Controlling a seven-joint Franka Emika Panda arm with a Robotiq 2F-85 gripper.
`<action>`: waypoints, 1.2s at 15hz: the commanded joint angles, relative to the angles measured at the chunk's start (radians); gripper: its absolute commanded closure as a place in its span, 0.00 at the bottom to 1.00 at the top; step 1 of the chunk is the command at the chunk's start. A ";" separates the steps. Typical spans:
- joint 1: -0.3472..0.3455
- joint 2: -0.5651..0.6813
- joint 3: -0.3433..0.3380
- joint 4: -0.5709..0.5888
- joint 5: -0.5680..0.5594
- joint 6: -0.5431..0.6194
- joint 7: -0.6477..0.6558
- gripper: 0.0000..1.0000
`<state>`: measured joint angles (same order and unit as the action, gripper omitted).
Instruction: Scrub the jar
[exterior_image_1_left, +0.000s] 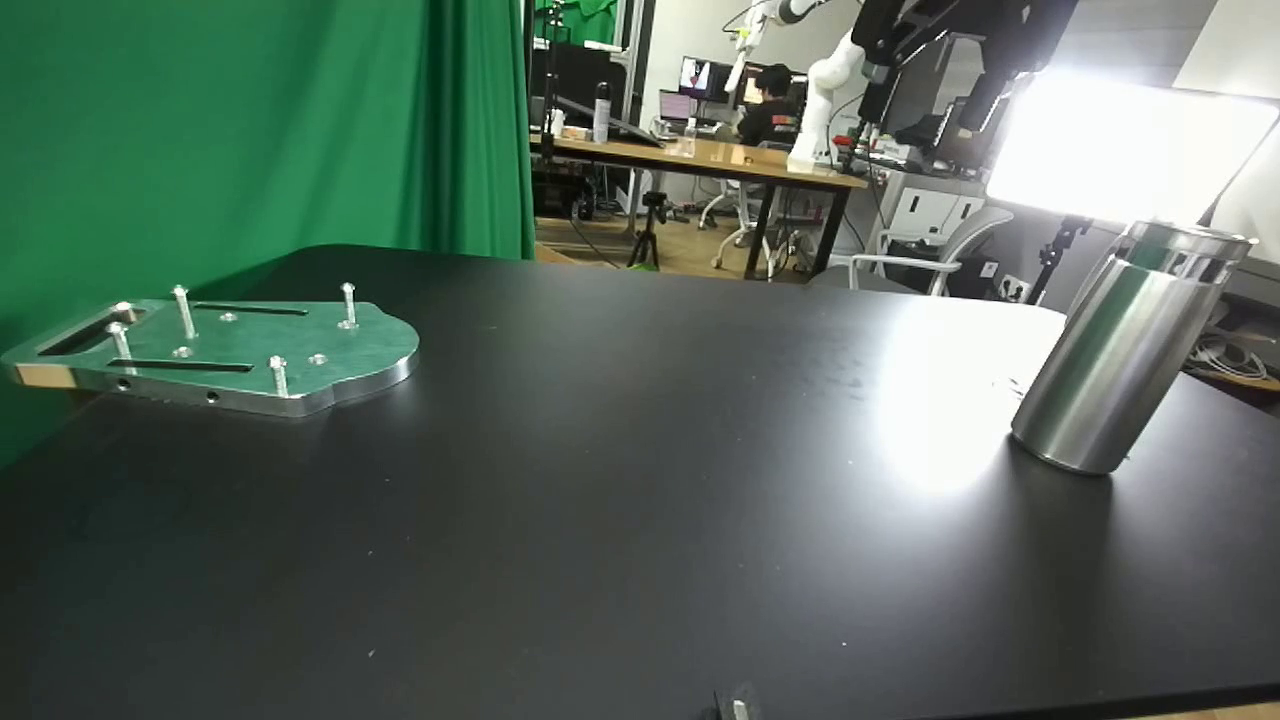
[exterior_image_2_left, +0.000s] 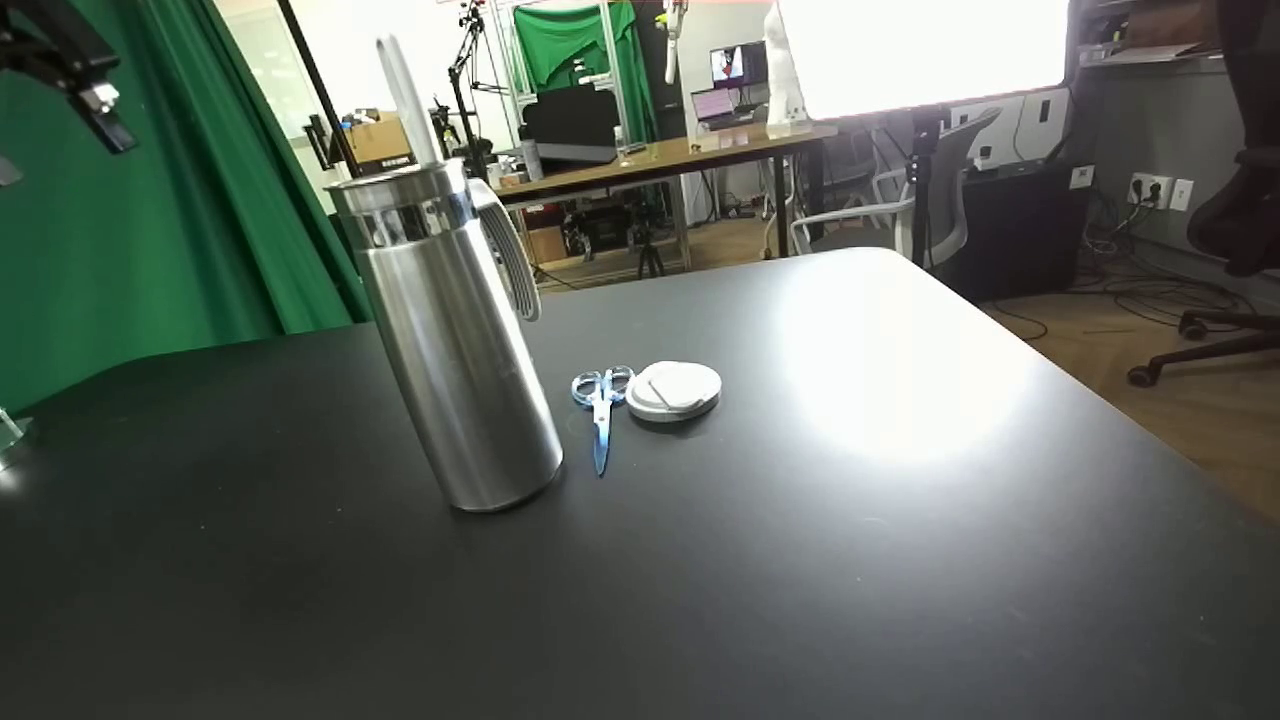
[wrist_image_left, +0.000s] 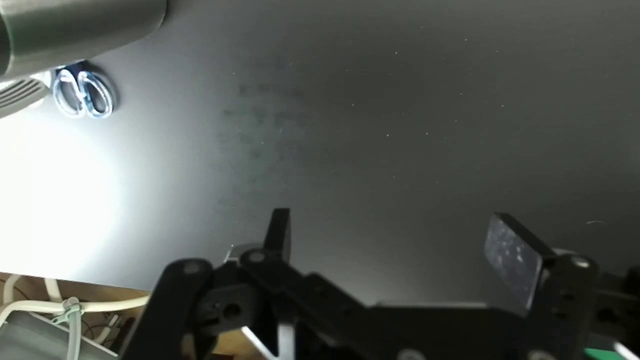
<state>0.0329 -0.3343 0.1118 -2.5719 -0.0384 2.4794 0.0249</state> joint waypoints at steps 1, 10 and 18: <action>0.002 0.120 -0.080 0.127 0.002 0.001 -0.146 0.00; -0.043 0.374 -0.171 0.472 0.093 -0.103 -0.506 0.00; -0.113 0.383 -0.175 0.598 0.060 -0.468 -0.807 0.00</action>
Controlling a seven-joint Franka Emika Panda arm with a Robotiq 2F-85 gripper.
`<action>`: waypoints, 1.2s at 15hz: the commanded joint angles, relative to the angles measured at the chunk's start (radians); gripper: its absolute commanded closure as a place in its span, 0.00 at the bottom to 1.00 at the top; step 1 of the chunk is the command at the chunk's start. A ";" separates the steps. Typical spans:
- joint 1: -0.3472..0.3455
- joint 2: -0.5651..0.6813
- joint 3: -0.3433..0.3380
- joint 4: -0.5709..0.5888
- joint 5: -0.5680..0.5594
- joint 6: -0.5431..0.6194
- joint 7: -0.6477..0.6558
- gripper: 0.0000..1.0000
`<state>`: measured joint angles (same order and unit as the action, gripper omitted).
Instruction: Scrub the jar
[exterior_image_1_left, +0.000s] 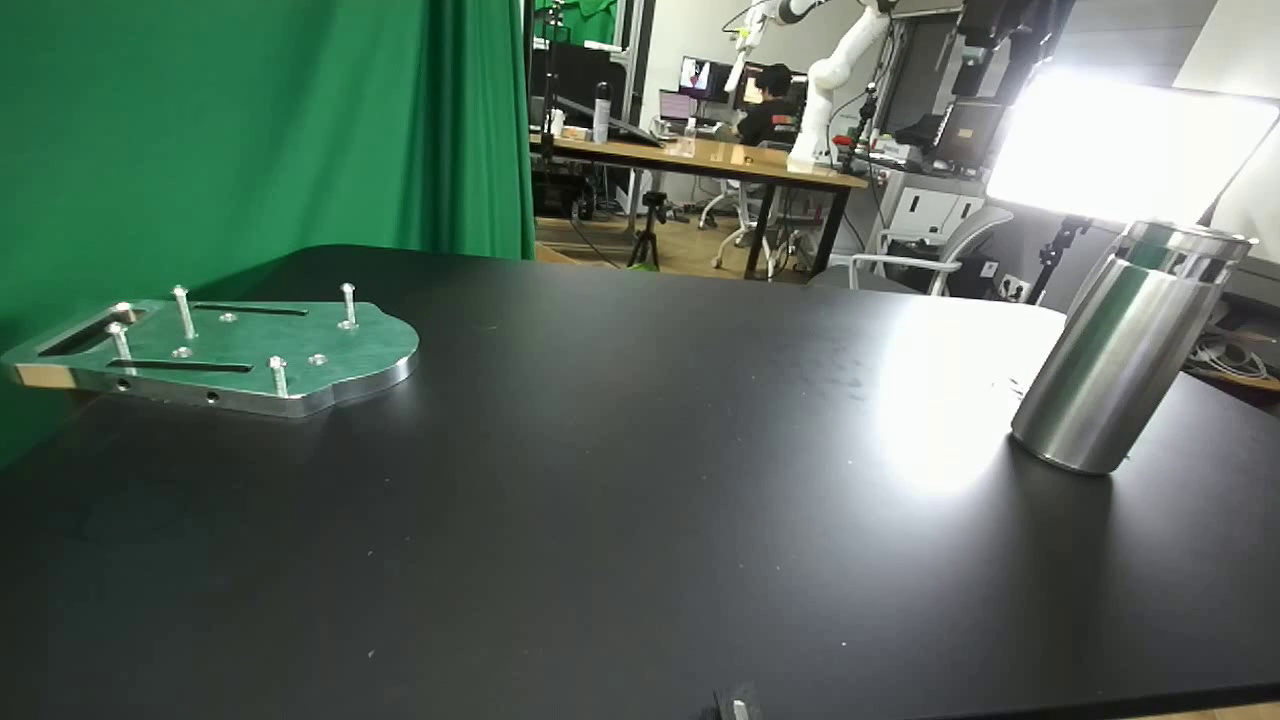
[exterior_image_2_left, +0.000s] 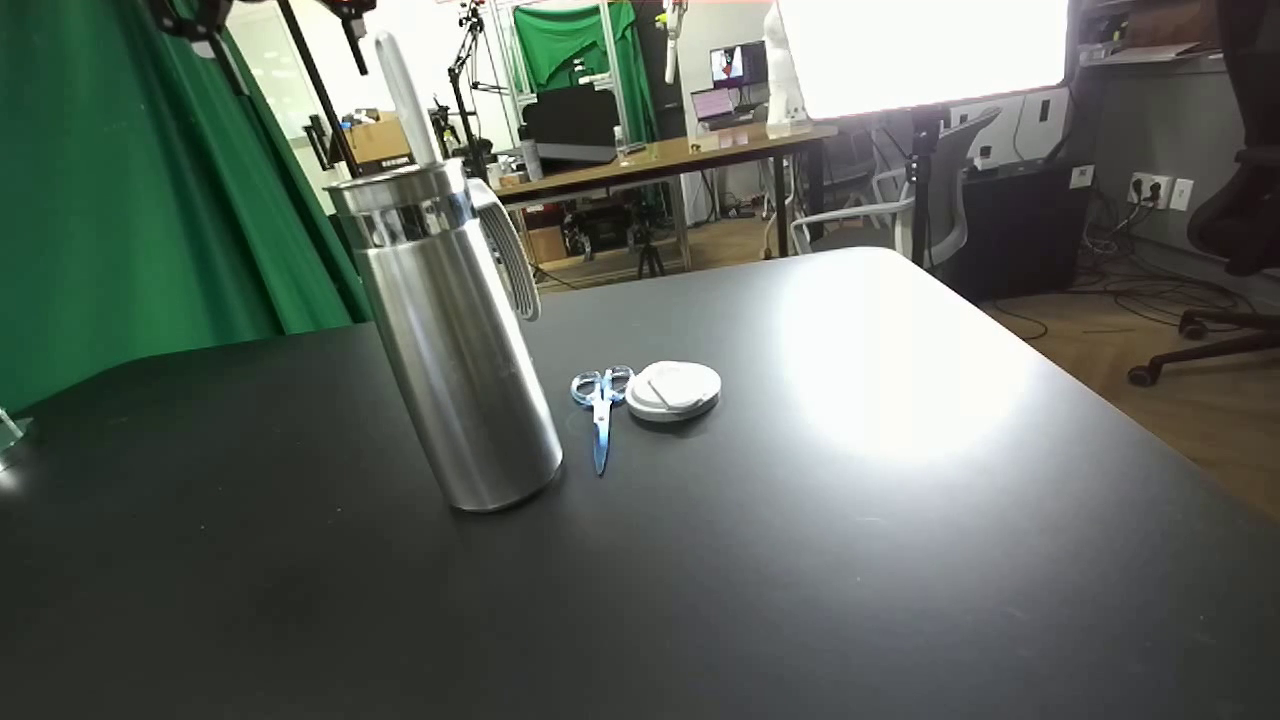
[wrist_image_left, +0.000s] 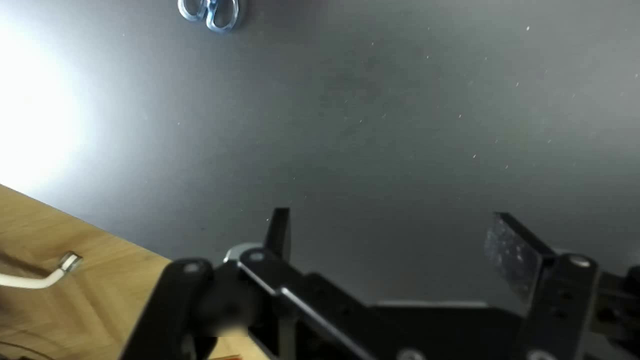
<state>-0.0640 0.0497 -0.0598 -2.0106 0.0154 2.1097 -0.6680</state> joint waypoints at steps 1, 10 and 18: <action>-0.009 -0.001 0.002 0.009 0.002 -0.036 -0.045 0.00; -0.016 -0.002 0.000 0.013 0.002 -0.069 -0.104 0.00; -0.067 -0.036 -0.047 0.012 -0.069 -0.200 -0.278 0.00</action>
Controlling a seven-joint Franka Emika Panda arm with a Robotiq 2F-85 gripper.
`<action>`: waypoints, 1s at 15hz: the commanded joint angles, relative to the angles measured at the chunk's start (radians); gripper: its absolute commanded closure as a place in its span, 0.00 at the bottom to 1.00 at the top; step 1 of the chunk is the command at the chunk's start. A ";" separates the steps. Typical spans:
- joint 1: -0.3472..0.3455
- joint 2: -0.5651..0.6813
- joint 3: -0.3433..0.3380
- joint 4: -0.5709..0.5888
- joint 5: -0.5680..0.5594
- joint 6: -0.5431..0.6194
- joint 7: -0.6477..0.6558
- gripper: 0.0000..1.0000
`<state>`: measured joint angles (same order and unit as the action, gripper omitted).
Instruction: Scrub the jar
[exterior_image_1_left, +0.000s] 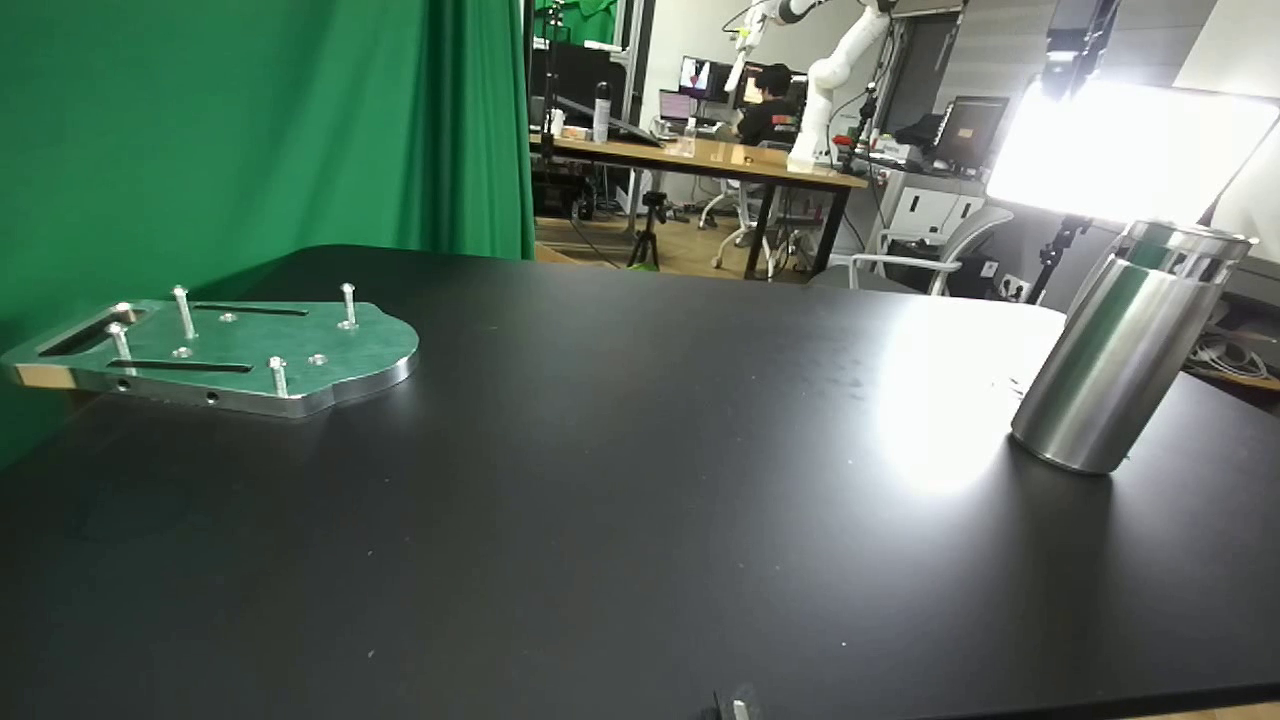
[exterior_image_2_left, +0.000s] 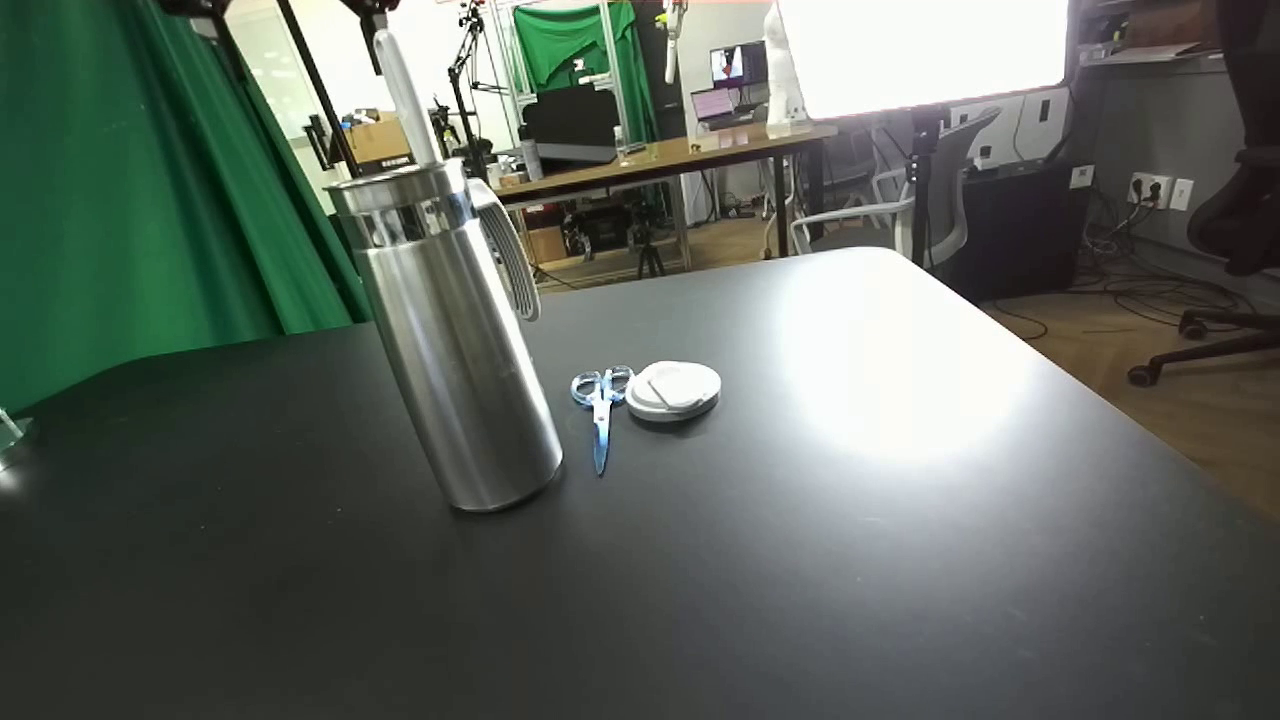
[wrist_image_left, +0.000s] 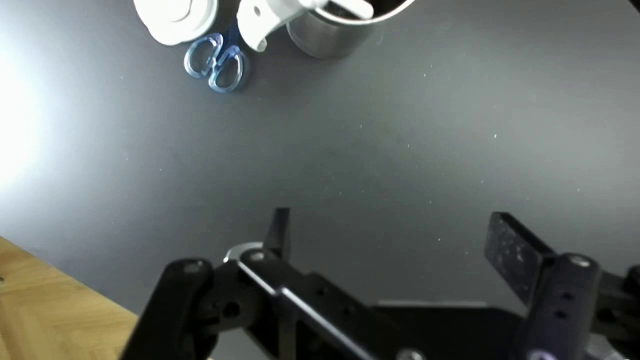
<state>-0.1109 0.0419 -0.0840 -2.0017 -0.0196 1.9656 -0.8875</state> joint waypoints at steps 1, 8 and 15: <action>-0.027 -0.033 -0.030 0.001 -0.046 -0.069 -0.079 0.00; -0.044 -0.055 -0.056 -0.028 -0.240 -0.139 -0.153 0.00; -0.035 -0.051 -0.051 -0.098 -0.286 -0.031 -0.192 0.00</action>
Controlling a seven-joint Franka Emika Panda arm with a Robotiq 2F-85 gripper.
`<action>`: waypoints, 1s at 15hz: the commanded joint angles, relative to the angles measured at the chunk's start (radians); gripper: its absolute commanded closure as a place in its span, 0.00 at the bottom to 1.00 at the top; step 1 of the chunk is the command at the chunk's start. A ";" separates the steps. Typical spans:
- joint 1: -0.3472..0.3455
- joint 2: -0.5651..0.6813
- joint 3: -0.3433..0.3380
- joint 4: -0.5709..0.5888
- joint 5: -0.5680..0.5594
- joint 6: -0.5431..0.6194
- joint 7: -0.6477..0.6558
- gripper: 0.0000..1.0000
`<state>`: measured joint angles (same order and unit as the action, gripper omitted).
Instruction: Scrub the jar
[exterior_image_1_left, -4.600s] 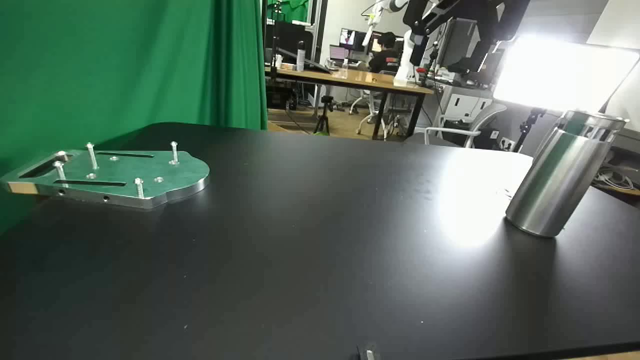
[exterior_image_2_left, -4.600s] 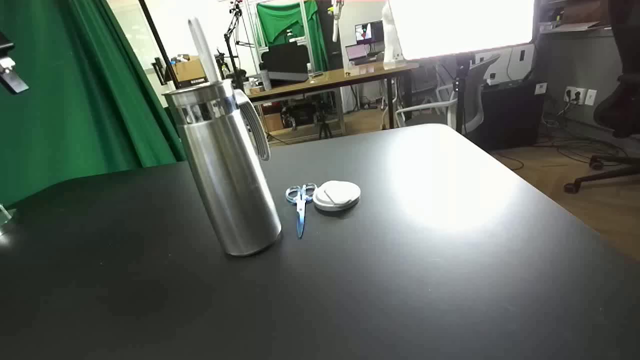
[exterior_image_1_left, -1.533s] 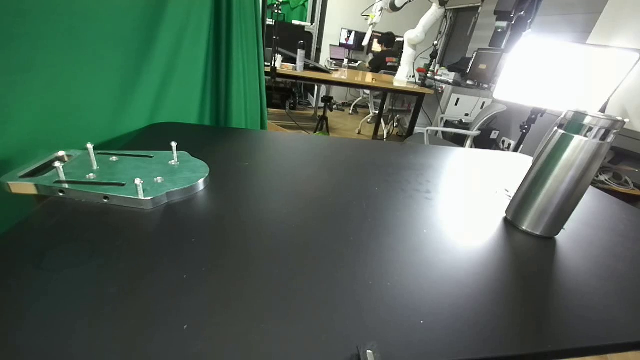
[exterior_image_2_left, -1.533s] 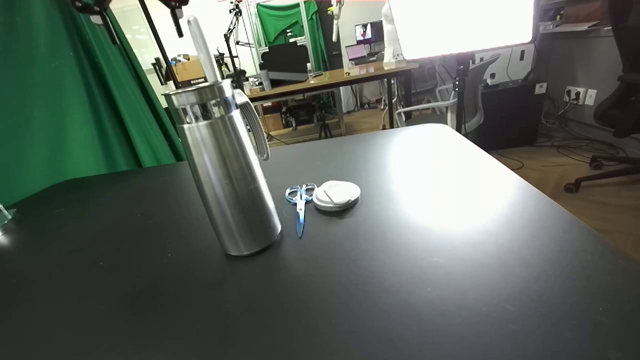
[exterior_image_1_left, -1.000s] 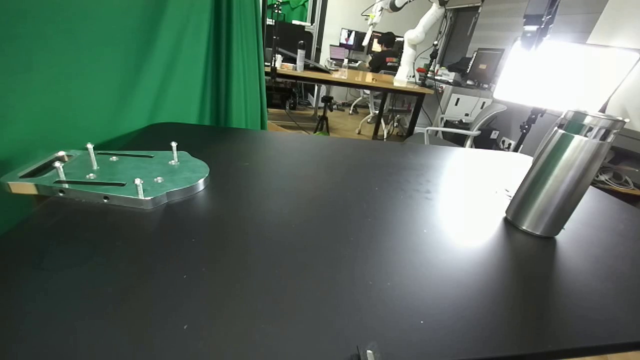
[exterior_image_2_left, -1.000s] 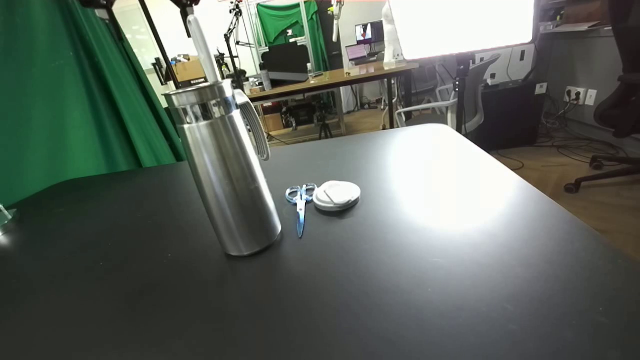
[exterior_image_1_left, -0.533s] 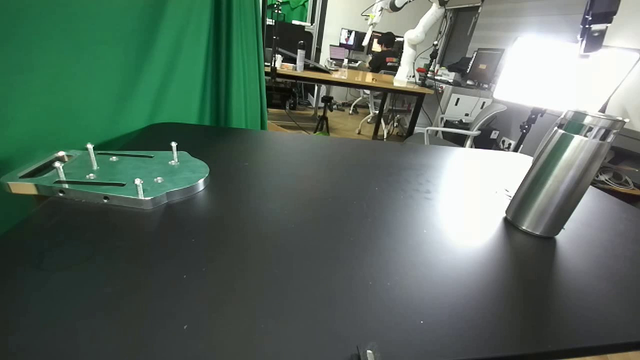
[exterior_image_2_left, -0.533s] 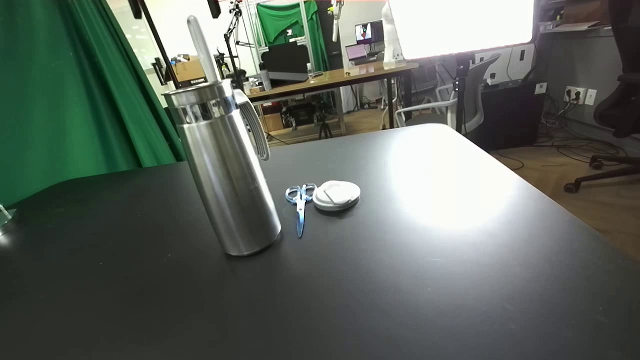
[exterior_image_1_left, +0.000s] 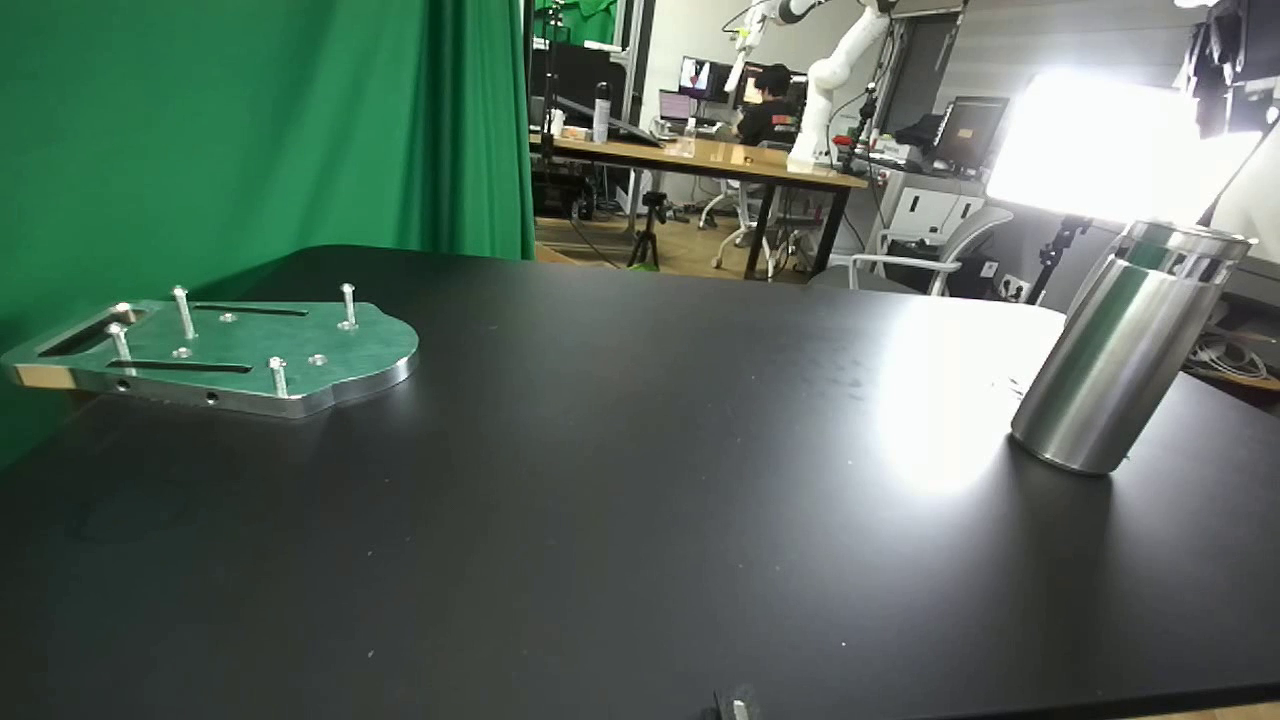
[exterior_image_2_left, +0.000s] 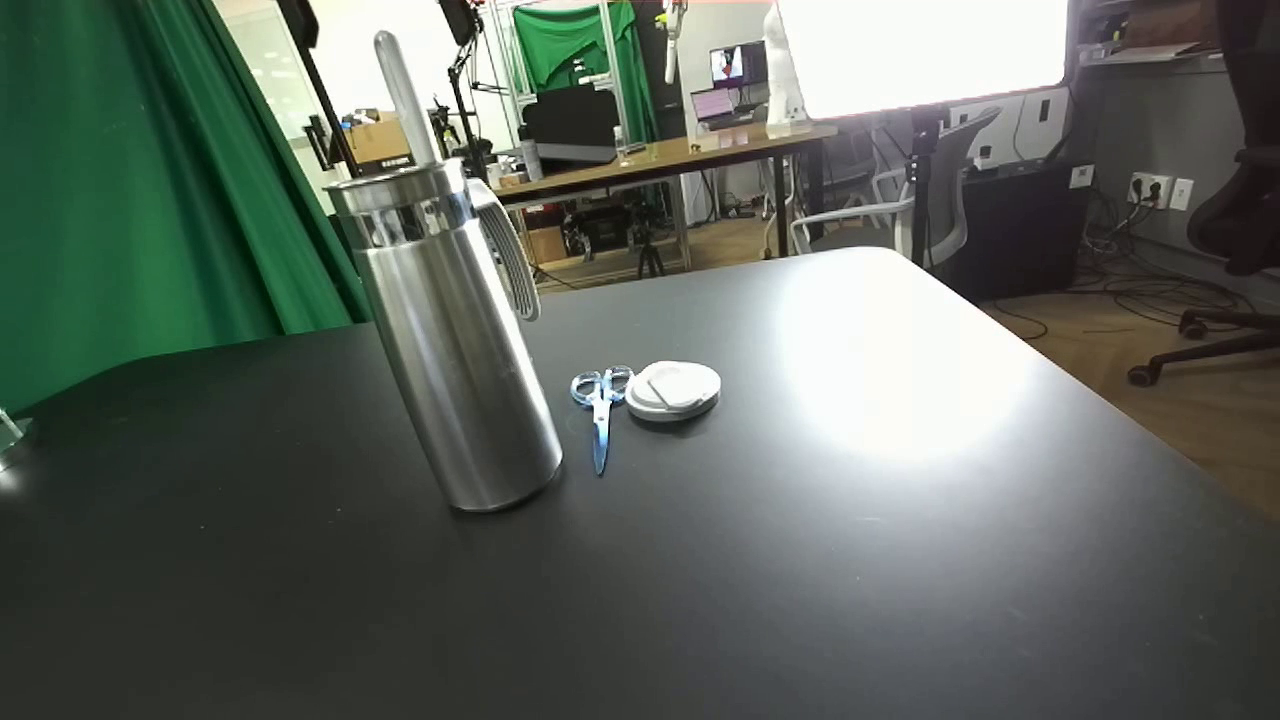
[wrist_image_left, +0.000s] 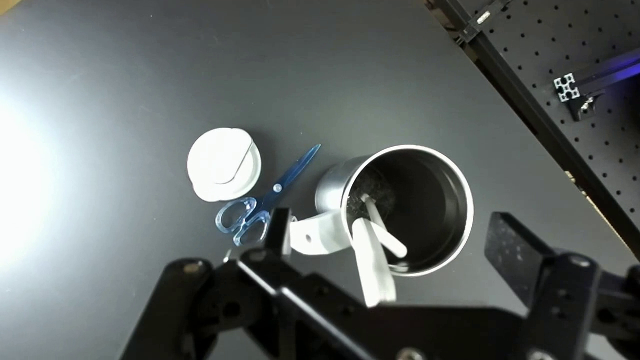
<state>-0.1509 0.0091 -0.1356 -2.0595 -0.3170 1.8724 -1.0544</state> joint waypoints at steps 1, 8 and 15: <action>0.007 -0.016 0.003 -0.047 0.022 0.081 -0.021 0.00; 0.013 -0.020 0.007 -0.078 0.029 0.128 -0.017 0.40; 0.007 -0.032 0.000 -0.065 0.033 0.095 -0.015 0.89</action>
<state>-0.1424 0.0016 -0.1287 -2.1250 -0.2927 1.9886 -1.0680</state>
